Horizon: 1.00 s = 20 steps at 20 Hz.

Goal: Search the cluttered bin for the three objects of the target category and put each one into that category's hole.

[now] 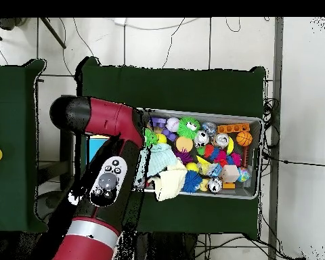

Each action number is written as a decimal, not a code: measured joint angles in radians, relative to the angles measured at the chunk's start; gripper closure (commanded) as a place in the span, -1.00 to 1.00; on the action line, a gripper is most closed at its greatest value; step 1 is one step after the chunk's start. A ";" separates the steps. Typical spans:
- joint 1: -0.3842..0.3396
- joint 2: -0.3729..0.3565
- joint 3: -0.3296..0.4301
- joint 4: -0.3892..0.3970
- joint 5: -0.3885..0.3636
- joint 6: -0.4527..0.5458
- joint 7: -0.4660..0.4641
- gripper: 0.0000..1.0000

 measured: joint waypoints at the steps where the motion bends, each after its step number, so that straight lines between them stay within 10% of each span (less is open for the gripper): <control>1: 0.000 0.000 0.000 0.000 0.000 0.000 0.000 1.00; 7: 0.000 0.000 0.000 0.000 -0.003 0.000 0.000 1.00; 8: 0.000 -0.001 0.000 0.000 -0.003 0.000 0.000 -1.00; 20: 0.000 -0.026 -0.002 0.003 -0.008 0.020 0.000 -1.00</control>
